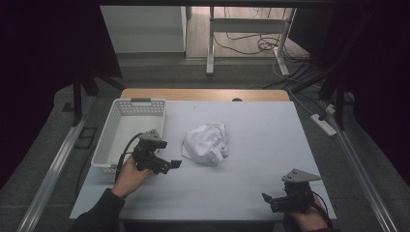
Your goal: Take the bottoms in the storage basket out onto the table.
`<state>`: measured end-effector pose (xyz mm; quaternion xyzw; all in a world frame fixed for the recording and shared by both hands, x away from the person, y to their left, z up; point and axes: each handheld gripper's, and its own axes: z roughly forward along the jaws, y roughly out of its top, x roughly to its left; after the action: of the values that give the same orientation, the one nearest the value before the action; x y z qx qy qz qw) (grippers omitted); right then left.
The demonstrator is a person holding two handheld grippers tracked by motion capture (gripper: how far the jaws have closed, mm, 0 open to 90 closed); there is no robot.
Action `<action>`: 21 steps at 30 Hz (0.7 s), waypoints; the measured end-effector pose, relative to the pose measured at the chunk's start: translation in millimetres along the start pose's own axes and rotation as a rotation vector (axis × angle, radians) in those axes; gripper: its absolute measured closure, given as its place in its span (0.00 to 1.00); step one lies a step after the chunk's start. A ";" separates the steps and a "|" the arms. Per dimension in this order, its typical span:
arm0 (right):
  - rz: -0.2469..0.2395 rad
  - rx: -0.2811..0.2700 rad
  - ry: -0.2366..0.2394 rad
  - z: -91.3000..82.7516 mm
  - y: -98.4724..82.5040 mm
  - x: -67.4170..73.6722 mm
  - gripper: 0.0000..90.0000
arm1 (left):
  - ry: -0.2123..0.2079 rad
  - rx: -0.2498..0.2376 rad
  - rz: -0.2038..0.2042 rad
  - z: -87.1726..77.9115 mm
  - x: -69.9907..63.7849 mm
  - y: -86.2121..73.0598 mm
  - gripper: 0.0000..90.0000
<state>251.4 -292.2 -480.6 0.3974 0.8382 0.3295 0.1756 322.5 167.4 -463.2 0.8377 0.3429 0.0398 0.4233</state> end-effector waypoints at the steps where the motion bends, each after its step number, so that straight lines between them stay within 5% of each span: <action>1: 0.000 0.000 0.000 0.0 0.0 0.1 0.01 | 0.001 -0.002 -0.001 -0.8 -0.1 -1.0 0.01; 21: -0.001 0.002 -0.005 -0.1 -0.1 0.4 0.01 | 0.016 -0.022 -0.028 -19.6 -4.1 -23.6 0.01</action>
<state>251.0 -292.0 -480.6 0.3979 0.8383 0.3278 0.1775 299.6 187.9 -467.1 0.8277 0.3575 0.0442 0.4303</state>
